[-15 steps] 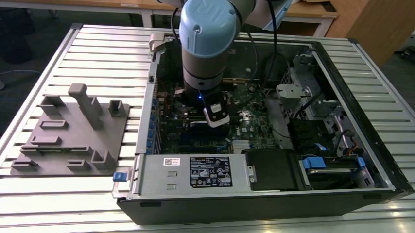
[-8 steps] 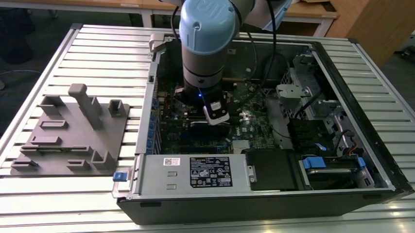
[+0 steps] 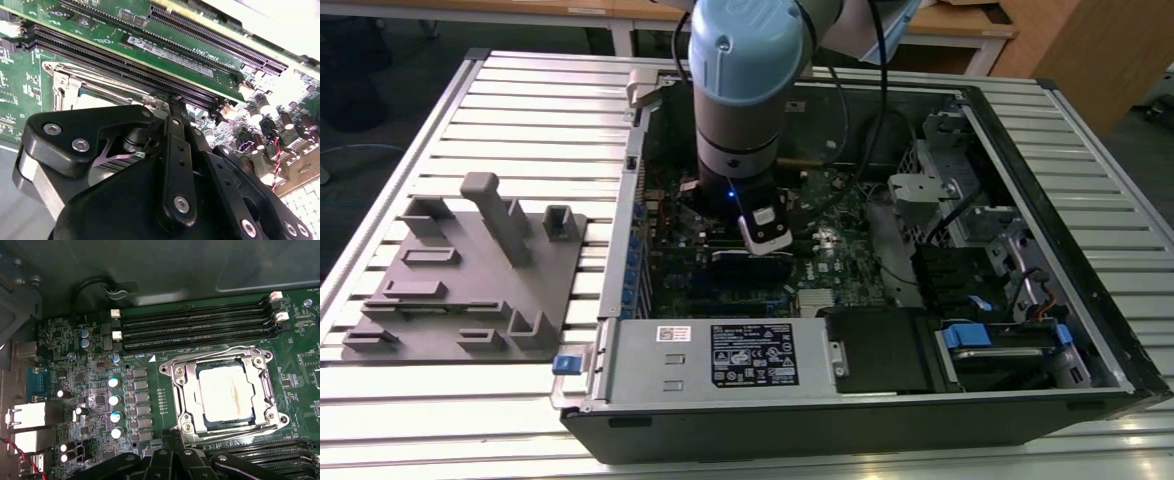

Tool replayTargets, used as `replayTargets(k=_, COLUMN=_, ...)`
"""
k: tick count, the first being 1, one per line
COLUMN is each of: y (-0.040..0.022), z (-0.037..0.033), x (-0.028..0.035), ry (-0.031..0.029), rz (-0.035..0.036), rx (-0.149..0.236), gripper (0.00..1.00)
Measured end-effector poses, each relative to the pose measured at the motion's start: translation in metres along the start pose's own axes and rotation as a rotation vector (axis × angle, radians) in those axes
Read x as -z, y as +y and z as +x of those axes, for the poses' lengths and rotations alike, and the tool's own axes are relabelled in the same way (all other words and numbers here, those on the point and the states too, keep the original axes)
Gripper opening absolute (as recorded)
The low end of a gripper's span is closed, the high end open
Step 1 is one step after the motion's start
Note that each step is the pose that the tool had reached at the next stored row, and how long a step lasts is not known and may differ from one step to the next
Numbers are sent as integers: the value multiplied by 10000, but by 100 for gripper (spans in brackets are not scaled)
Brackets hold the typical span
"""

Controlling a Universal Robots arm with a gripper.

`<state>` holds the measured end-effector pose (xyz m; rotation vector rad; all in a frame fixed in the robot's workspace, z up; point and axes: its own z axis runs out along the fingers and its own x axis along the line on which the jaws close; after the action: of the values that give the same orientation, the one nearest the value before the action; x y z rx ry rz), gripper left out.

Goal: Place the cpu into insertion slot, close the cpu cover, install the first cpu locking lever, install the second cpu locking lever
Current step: 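Install the second cpu locking lever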

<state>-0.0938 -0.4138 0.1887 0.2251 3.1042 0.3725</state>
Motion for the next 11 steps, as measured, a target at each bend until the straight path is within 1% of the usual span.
replayTargets(k=3, y=1, z=0, x=9, ry=5, rz=18, rx=-1, gripper=10)
replayTargets(k=4, y=2, z=2, x=25, ry=14, rz=44, rx=-4, gripper=10)
replayTargets(k=5, y=-1, z=1, x=54, ry=-6, rz=93, rx=-7, gripper=10)
replayTargets(k=7, y=15, z=1, x=99, ry=-10, rz=67, rx=-6, gripper=10)
replayTargets(k=11, y=41, z=2, x=202, ry=-9, rz=66, rx=-6, gripper=10)
